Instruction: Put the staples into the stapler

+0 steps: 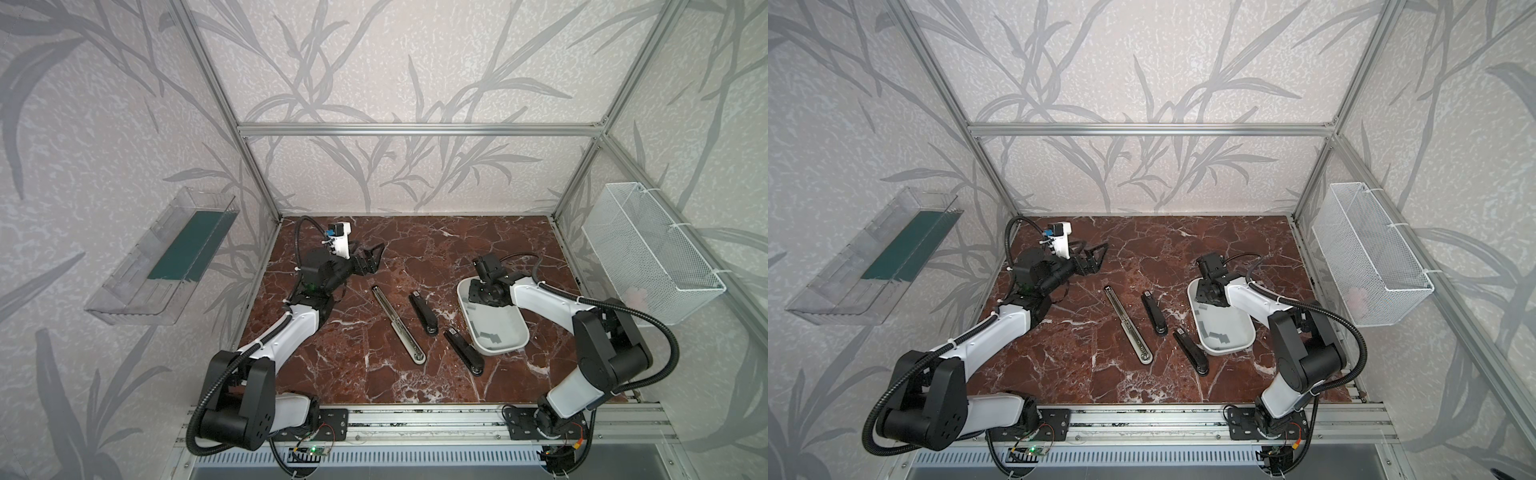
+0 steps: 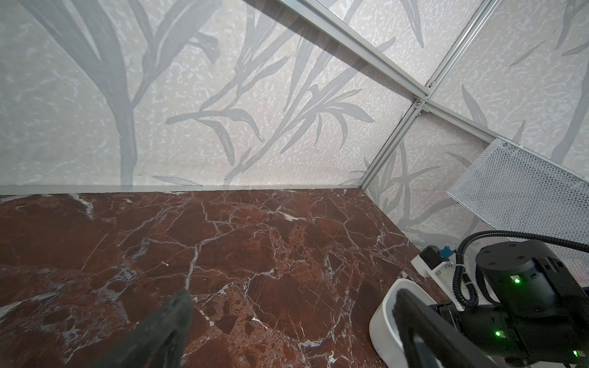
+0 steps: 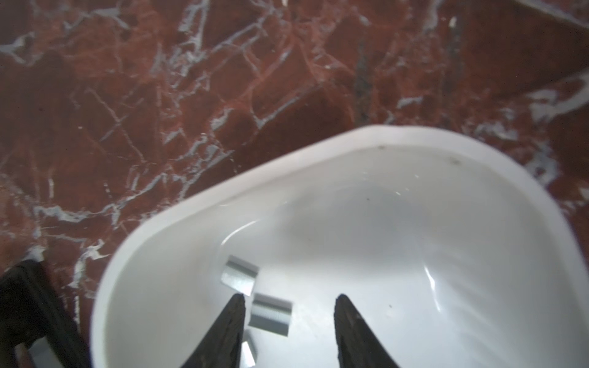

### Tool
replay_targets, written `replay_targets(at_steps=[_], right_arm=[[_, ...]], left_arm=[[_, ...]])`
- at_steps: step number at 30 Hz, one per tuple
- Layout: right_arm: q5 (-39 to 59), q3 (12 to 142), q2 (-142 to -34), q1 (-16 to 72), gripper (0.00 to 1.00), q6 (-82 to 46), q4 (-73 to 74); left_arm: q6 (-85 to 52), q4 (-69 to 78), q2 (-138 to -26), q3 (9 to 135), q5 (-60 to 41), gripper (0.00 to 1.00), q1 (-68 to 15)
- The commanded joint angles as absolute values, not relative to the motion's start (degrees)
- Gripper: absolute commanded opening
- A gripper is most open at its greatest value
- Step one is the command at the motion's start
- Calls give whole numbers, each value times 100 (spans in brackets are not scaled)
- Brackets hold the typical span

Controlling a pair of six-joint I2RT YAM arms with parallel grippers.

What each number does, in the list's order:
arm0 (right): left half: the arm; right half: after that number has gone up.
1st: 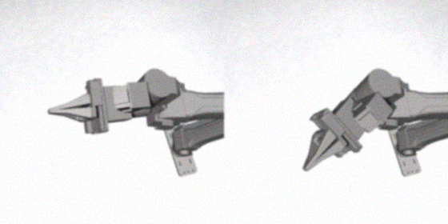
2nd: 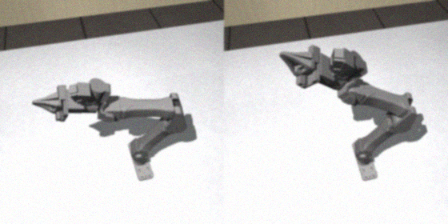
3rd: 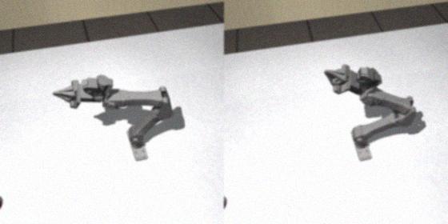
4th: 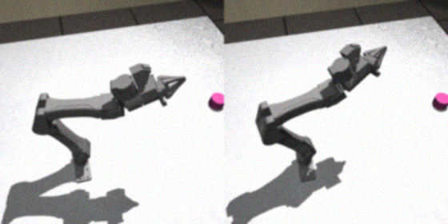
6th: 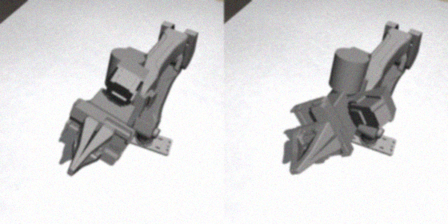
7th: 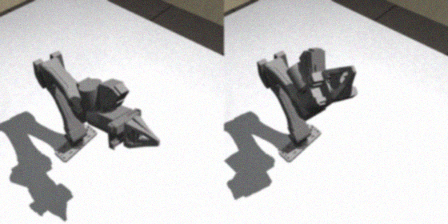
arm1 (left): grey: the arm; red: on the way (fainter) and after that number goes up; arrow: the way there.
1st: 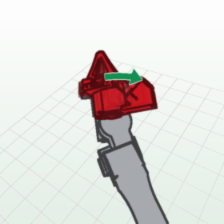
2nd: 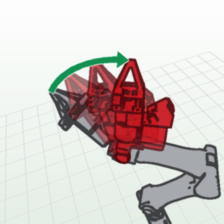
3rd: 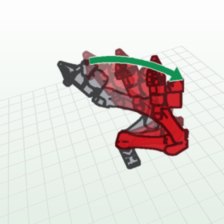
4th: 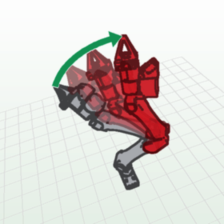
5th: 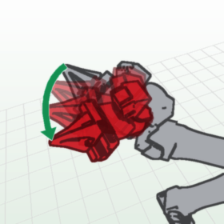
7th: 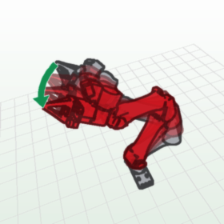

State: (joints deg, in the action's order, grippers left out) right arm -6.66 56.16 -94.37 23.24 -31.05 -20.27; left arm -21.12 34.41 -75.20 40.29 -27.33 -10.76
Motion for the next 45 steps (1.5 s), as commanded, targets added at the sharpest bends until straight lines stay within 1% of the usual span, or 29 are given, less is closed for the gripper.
replay_targets(at_steps=[1, 4, 6, 11, 17, 20, 22, 24, 26, 28, 30, 38, 42, 45], right_arm=[[22, 5827, -9741, 2311, 47, -2415, -1719], [271, 6095, -10214, 2303, 44, -2268, -1776], [386, 6153, -10308, 2312, 43, -2201, -1778], [727, 6003, -10207, 2320, 43, -2077, -1766], [572, 5594, -9839, 2320, 45, -2018, -1850], [436, 5481, -9690, 2319, 40, -2075, -1890], [165, 5512, -9617, 2316, 32, -2176, -1997], [-99, 5589, -9565, 2320, 30, -2338, -2111], [-4, 5616, -9511, 2328, 31, -2487, -1986], [173, 5624, -9526, 2368, 35, -2641, -1797], [253, 5735, -9616, 2429, 36, -2700, -1755], [-24, 6228, -10306, 2663, 36, -2685, -2119], [-93, 6208, -10362, 2787, 36, -2556, -2156], [-359, 6170, -10419, 2897, 34, -2431, -2210]], left_arm=[[-2127, 3630, -7430, 3984, -2830, 99, -1095], [-2114, 3634, -7390, 3964, -2804, 99, -1095], [-2111, 3638, -7386, 3964, -2795, 99, -1093], [-2101, 3621, -7413, 3990, -2793, 99, -1093], [-2125, 3630, -7466, 4008, -2821, 99, -1093], [-2129, 3648, -7492, 4008, -2826, 99, -1090], [-2127, 3678, -7535, 4008, -2816, 99, -1090], [-2127, 3700, -7617, 4022, -2795, 99, -1090], [-2136, 3696, -7717, 4064, -2786, 99, -1101], [-2137, 3662, -7807, 4126, -2795, 99, -1105], [-2089, 3576, -7904, 4215, -2761, 99, -1105], [-1753, 3234, -8091, 4577, -2530, 99, -1151], [-1638, 3208, -8096, 4673, -2431, 99, -1169], [-1592, 3128, -8171, 4763, -2434, 99, -1178]])
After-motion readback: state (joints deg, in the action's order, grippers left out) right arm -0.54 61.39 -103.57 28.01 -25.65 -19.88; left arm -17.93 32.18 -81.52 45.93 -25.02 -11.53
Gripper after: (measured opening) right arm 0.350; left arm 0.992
